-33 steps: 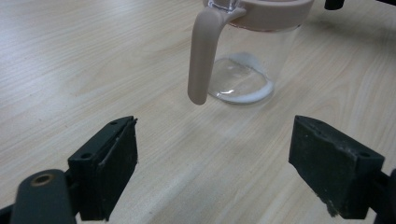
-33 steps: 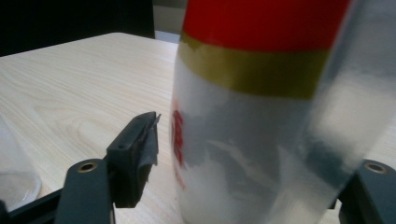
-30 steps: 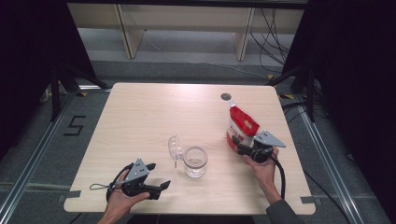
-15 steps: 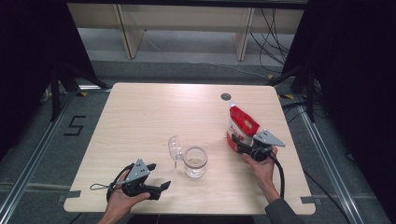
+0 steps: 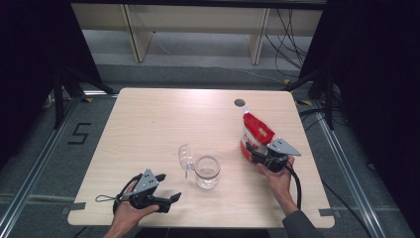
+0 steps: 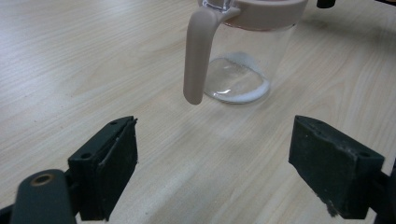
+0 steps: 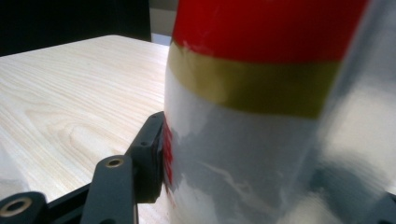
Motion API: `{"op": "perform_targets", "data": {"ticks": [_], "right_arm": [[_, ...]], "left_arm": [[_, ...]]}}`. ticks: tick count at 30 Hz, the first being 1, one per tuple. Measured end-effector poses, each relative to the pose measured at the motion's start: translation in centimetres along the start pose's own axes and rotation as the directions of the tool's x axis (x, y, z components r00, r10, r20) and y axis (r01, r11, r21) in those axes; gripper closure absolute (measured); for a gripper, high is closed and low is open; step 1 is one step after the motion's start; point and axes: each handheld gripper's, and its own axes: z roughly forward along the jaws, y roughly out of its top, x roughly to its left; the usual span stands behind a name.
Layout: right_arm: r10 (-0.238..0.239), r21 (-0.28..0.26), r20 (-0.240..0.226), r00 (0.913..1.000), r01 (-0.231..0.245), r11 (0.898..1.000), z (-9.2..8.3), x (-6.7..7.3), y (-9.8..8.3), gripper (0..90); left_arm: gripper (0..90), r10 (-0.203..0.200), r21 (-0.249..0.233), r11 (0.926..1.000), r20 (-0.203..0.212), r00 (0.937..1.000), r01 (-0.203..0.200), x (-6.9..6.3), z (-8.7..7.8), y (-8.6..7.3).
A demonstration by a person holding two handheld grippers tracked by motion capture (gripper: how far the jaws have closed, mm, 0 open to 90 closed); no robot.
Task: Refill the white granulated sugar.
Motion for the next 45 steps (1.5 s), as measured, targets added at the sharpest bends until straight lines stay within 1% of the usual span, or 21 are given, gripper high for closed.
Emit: {"op": "perform_targets", "data": {"ticks": [3,5,7,9,15,16,19,20,21,22,24,26,30,32,34,36,41,42,43,44,45], "right_arm": [[-0.026,0.005,-0.001,0.9997,0.026,1.000,-0.1,-0.1,0.1,45.0],[-0.026,0.003,-0.010,0.9996,0.026,1.000,-0.1,0.1,0.1,45.2],[0.016,0.016,-0.010,0.9998,-0.016,1.000,-0.4,0.3,0.1,45.3],[-0.015,0.002,-0.022,0.9997,0.015,1.000,-0.4,0.0,0.1,45.5],[0.021,0.019,-0.023,0.9995,-0.020,1.000,-1.1,0.3,0.0,45.8],[-0.020,0.005,-0.033,0.9993,0.020,1.000,-1.0,0.1,0.0,45.8],[-0.033,-0.001,-0.026,0.9991,0.033,0.999,-1.2,0.2,-0.2,45.8],[-0.029,-0.004,-0.025,0.9993,0.029,1.000,-1.2,0.3,-0.2,45.7],[0.010,0.005,-0.020,0.9997,-0.010,1.000,-1.3,0.5,-0.3,45.7],[-0.015,-0.012,-0.031,0.9994,0.015,1.000,-1.2,0.3,-0.4,45.6],[0.010,-0.015,-0.017,0.9998,-0.010,1.000,-1.3,0.5,-0.6,44.8],[-0.003,-0.023,-0.011,0.9999,0.003,1.000,-1.2,0.5,-0.6,44.0],[0.041,-0.046,-0.017,0.9990,-0.042,0.998,-1.0,0.8,-0.7,41.6],[0.027,-0.100,-0.004,0.9996,-0.027,0.995,-0.6,0.7,-0.7,40.5],[0.006,-0.093,0.005,1.0000,-0.005,0.996,-0.6,0.6,-0.7,37.1],[0.036,-0.088,-0.003,0.9993,-0.036,0.995,-0.5,0.6,-0.7,35.0],[0.022,-0.102,-0.014,0.9997,-0.023,0.994,-0.3,0.6,-0.9,30.1],[0.036,-0.086,-0.010,0.9993,-0.037,0.996,-0.4,0.7,-1.0,30.5],[0.033,-0.114,0.004,0.9994,-0.032,0.993,-0.3,0.7,-1.1,30.3],[0.049,-0.117,-0.024,0.9985,-0.052,0.992,-0.2,0.7,-1.2,30.2],[0.069,-0.084,-0.010,0.9976,-0.069,0.994,-0.3,0.8,-1.3,29.3]], "left_arm": [[15.2,0.020,-0.001,0.9998,0.007,0.9998,-0.020,0.1,-0.1,0.1],[15.2,0.007,-0.006,1.0000,0.003,1.0000,-0.007,0.1,-0.1,0.1],[15.2,-0.001,-0.008,1.0000,0.005,1.0000,0.001,0.1,0.0,0.0],[15.2,0.001,-0.008,1.0000,0.005,1.0000,-0.001,0.1,0.0,0.0],[15.2,0.025,-0.009,0.9996,0.005,0.9997,-0.025,0.3,-0.2,0.1],[15.2,0.022,-0.009,0.9997,0.004,0.9998,-0.022,0.3,-0.2,0.1],[15.2,0.033,-0.004,0.9995,-0.001,0.9995,-0.033,0.2,-0.2,0.2],[15.2,0.019,-0.008,0.9998,0.000,0.9998,-0.019,0.1,-0.2,0.1],[15.2,-0.005,-0.012,0.9999,0.000,1.0000,0.005,-0.1,-0.1,0.1],[15.2,-0.004,-0.014,0.9999,0.005,1.0000,0.004,-0.1,-0.1,0.1],[15.2,0.003,-0.008,1.0000,0.004,1.0000,-0.003,0.0,-0.1,0.1],[15.2,0.001,-0.007,1.0000,0.003,1.0000,-0.001,0.0,0.0,0.1],[15.2,0.006,-0.007,1.0000,0.006,1.0000,-0.006,0.0,0.0,0.1],[15.2,0.010,0.002,0.9999,-0.001,0.9999,-0.010,0.0,0.0,0.1],[15.2,0.009,0.001,1.0000,0.001,1.0000,-0.009,0.0,0.0,0.1],[15.2,0.007,0.000,1.0000,0.002,1.0000,-0.007,0.0,0.0,0.0],[15.2,0.011,0.001,0.9999,0.006,0.9999,-0.011,-0.1,0.0,0.1],[15.2,0.009,-0.002,1.0000,0.007,0.9999,-0.009,-0.1,0.0,0.1],[15.2,0.010,0.000,1.0000,0.007,0.9999,-0.010,-0.1,0.0,0.0],[15.2,0.010,-0.002,0.9999,0.011,0.9999,-0.010,0.0,0.1,0.0],[15.2,0.016,-0.003,0.9999,0.010,0.9998,-0.016,0.0,0.1,0.0]]}}
